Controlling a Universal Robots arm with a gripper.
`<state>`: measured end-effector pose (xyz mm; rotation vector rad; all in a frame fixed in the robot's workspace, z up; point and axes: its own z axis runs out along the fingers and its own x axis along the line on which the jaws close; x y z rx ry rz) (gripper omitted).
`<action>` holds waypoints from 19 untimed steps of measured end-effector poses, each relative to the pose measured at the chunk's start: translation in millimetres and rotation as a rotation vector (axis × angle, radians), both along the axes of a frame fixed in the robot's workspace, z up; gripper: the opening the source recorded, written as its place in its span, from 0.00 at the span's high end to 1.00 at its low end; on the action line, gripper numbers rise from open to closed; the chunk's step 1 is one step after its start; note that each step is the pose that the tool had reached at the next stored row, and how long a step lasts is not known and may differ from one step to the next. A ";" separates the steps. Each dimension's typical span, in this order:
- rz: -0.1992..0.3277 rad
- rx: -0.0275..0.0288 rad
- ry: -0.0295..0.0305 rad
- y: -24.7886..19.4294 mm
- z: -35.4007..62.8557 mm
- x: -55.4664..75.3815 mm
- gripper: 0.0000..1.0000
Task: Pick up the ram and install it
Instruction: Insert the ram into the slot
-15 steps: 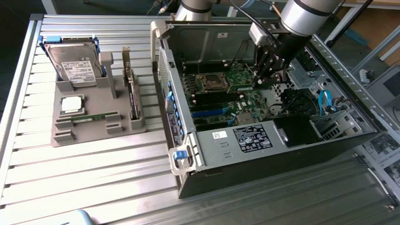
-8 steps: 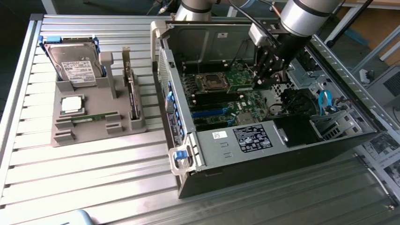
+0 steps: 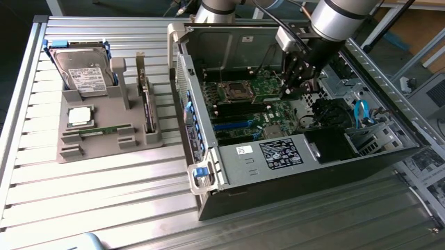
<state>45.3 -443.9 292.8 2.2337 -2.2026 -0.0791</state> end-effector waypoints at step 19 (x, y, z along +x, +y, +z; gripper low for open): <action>0.000 -0.0003 0.0001 0.3 -5.4 -4.7 0.88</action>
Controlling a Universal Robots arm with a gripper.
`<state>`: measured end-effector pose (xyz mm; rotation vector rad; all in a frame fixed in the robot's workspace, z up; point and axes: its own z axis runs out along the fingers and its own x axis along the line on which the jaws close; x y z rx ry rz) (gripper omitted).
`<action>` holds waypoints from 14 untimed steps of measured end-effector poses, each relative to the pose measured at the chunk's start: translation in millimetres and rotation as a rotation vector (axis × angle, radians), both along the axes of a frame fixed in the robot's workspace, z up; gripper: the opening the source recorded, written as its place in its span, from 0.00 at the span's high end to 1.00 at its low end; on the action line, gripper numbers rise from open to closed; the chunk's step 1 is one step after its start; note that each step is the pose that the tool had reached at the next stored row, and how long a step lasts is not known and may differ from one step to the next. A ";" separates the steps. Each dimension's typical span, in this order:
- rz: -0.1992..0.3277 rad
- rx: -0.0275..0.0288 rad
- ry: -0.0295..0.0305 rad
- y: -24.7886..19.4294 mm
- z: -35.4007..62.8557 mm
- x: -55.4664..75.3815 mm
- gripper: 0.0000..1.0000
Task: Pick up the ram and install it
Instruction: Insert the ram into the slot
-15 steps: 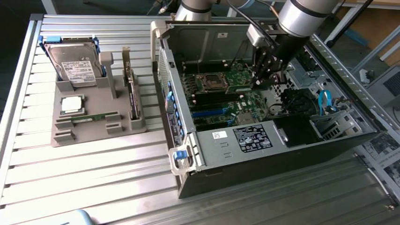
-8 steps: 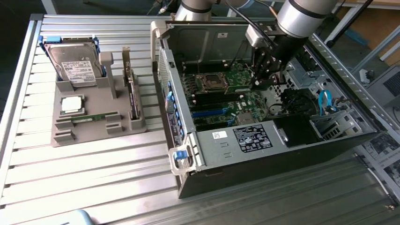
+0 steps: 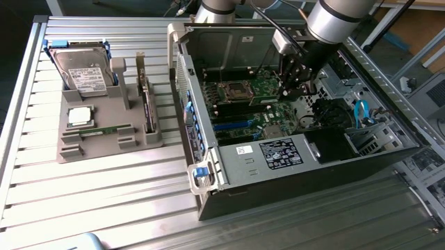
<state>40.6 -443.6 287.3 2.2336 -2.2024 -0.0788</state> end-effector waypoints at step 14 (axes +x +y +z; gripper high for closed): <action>0.000 0.0000 0.0000 0.2 -4.6 -0.4 0.88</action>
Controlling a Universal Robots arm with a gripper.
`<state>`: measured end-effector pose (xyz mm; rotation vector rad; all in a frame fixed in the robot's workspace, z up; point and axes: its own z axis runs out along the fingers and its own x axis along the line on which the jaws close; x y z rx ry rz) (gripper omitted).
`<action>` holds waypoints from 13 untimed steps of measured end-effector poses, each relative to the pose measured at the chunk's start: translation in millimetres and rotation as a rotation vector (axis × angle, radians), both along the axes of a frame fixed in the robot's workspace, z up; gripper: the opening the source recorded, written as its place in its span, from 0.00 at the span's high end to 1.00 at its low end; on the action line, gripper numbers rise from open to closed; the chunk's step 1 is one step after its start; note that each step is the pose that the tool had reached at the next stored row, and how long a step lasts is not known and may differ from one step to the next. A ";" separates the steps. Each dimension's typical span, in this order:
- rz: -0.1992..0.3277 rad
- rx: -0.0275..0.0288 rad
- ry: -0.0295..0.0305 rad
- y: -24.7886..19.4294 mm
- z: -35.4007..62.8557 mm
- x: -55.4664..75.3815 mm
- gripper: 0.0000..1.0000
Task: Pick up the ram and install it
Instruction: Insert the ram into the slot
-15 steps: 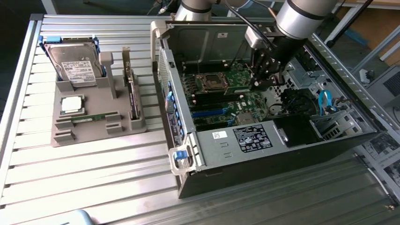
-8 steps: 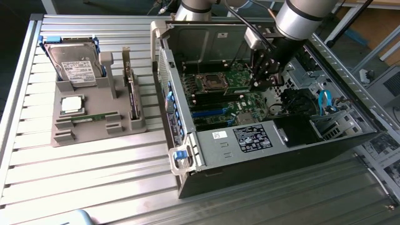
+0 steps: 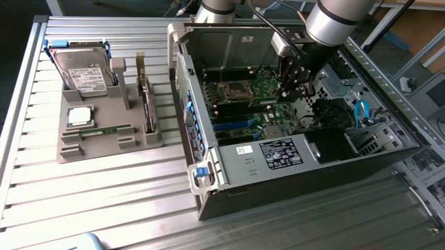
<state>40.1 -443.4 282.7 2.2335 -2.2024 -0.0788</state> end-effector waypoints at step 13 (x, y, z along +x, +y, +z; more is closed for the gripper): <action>0.000 0.0000 0.0000 0.1 -3.2 -0.3 0.88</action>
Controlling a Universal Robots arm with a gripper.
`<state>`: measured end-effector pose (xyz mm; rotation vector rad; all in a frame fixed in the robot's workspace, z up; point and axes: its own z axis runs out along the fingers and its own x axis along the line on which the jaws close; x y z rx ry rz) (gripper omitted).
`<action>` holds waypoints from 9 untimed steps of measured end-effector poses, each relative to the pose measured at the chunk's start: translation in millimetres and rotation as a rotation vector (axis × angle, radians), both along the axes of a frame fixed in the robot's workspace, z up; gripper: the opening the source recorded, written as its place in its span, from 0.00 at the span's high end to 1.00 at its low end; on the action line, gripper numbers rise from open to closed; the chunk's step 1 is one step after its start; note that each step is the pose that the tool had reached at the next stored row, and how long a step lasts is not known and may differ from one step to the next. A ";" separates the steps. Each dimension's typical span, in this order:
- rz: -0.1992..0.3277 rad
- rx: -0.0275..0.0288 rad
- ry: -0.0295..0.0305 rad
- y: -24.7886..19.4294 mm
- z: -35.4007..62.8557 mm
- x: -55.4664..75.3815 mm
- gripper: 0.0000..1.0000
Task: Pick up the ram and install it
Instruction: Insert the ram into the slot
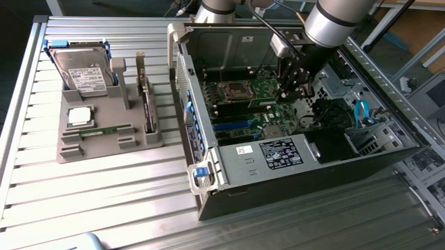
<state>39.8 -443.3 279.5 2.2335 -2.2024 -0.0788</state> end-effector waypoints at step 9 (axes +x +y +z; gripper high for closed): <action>0.000 0.0000 0.0000 0.0 -2.4 -0.7 0.88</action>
